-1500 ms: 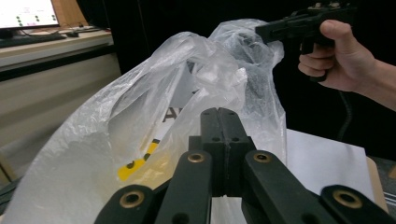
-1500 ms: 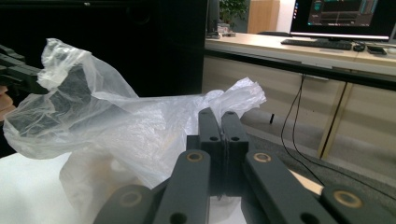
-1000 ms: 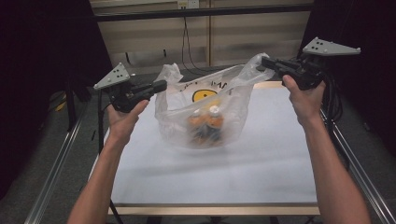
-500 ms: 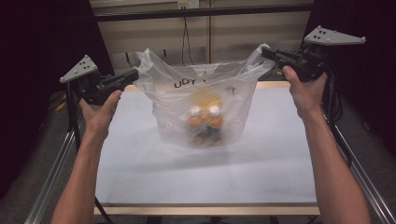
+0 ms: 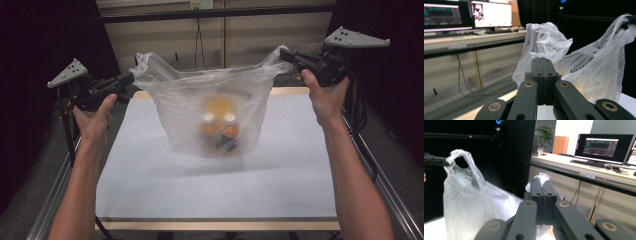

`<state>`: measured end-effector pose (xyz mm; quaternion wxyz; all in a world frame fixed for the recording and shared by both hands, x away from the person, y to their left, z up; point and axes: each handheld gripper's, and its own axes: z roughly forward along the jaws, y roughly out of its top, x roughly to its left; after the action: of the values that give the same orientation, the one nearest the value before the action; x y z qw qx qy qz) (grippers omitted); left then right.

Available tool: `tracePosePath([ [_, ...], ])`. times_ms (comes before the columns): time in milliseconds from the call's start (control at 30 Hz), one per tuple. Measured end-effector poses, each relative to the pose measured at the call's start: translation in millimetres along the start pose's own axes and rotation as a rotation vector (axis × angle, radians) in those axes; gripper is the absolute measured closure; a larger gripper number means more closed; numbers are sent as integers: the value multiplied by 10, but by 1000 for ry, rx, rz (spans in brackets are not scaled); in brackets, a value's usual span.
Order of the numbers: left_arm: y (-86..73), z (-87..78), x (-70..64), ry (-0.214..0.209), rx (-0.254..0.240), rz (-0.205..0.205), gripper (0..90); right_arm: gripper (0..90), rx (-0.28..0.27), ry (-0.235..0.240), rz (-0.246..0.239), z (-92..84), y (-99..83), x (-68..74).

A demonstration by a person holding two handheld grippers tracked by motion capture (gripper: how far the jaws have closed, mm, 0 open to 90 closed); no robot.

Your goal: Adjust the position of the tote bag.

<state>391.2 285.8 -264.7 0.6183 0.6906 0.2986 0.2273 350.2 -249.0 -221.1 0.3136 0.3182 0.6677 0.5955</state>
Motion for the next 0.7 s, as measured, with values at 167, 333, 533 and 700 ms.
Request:
tracePosePath([
  [167,-212,52,25,-8,31,-23,900,900,47,1,3,18,-283,8],
  [333,-315,55,-22,-26,39,-18,900,900,62,0,21,-33,-453,-18],
  [533,-475,28,-108,-63,42,-17,900,900,76,10,29,-165,-662,10],
  [700,-620,16,-143,-75,36,-39,900,900,84,20,41,-222,-840,45],
])
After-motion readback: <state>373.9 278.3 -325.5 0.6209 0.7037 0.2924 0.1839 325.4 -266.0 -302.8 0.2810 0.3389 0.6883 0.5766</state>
